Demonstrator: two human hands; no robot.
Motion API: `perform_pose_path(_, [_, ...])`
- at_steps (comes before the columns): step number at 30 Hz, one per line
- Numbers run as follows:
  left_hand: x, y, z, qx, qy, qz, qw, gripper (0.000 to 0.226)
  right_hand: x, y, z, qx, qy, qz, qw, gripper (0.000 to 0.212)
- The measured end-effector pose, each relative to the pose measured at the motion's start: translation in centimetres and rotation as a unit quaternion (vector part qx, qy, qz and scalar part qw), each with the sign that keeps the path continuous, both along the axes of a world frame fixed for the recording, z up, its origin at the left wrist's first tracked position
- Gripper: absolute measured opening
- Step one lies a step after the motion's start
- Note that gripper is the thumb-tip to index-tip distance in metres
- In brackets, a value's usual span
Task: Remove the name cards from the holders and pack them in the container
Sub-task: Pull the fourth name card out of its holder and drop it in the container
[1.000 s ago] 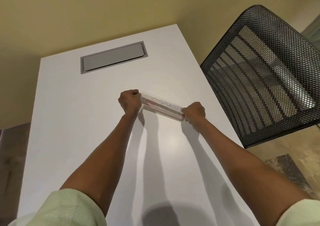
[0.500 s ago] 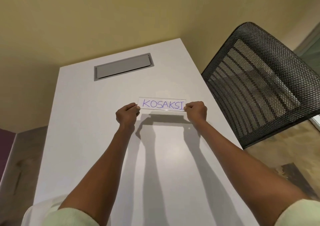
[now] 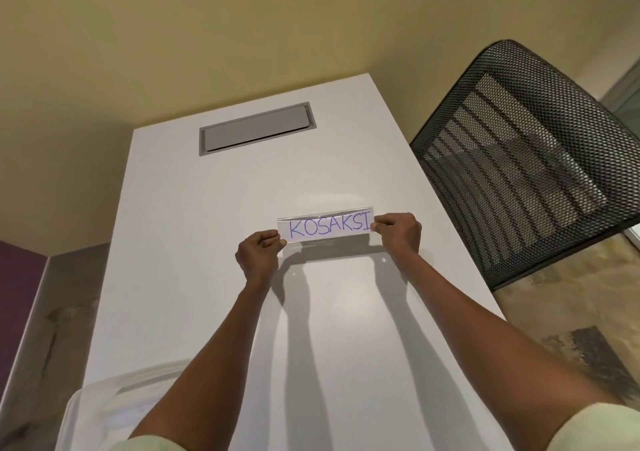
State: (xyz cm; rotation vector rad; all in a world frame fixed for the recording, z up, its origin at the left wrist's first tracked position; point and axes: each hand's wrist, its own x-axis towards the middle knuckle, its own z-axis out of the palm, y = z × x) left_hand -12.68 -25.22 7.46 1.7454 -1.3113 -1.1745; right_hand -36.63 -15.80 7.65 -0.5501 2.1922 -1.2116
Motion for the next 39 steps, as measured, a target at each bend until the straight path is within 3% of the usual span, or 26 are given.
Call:
perform_pose_path(12, [0.7,2.7,-2.5,0.016,-0.048,-0.023,0.998,0.02,0.7,2.0,-2.5,0.047,-0.015,0.014,0.999,0.008])
perform_pose_path(39, [0.6,5.5,-6.7,0.045,-0.133,-0.051,0.989,0.013,1.1,4.1,-7.0,0.133,0.006,0.041,0.99,0.014])
